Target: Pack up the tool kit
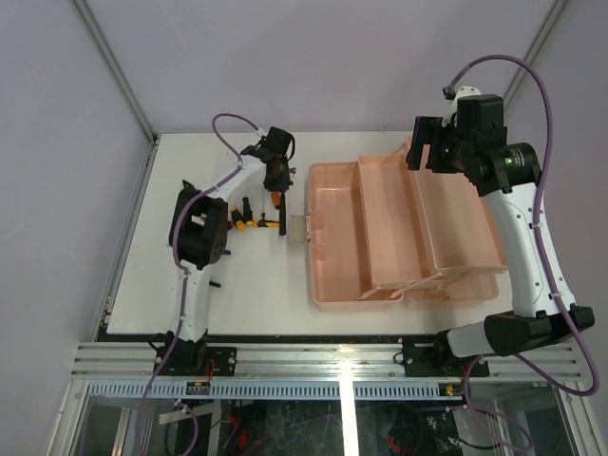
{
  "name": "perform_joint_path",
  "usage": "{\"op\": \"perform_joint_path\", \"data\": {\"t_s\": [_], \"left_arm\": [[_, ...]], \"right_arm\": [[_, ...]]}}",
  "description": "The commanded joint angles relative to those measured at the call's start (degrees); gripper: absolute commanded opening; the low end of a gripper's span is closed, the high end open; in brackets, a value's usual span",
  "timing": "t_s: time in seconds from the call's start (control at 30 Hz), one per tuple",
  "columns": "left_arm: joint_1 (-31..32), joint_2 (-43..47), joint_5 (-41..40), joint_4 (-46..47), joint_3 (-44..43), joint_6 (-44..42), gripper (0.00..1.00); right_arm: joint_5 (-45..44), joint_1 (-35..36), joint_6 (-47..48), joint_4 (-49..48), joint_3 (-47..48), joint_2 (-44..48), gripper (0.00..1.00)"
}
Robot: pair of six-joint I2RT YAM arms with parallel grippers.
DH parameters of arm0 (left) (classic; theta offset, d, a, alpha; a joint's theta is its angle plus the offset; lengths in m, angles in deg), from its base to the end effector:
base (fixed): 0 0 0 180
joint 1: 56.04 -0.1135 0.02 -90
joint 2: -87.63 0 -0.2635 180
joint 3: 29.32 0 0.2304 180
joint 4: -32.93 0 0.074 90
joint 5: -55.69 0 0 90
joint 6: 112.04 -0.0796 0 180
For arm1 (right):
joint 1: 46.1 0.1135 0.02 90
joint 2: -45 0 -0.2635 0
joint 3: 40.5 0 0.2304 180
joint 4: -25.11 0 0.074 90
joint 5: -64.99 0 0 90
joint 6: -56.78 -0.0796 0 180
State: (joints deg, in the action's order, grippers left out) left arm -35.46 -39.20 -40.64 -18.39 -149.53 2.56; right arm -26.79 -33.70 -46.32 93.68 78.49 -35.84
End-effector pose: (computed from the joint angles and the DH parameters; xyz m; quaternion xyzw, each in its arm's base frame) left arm 0.4600 -0.1634 0.1681 -0.0489 0.9585 -0.0569 0.2749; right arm 0.2854 0.0602 0.4382 0.0130 0.8677 0.0965 0.4875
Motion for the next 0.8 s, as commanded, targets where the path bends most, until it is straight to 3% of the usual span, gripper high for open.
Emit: {"op": "perform_joint_path", "data": {"t_s": [0.0,0.4,0.77], "left_arm": [[0.25,4.18,0.36,2.1,2.27,-1.34,0.0],[0.08,14.89,2.62,7.04,2.09,-3.48,0.0],[2.1,20.67,11.9,5.29,4.07,6.0,0.0]], "right_arm": [[2.51,-0.27,-0.24,-2.01,0.03,1.66,0.85],[12.28,-0.27,-1.28,-4.39,0.17,0.51,0.85],[11.42,-0.27,-1.94,-6.3,-2.46,2.48,0.85]]}}
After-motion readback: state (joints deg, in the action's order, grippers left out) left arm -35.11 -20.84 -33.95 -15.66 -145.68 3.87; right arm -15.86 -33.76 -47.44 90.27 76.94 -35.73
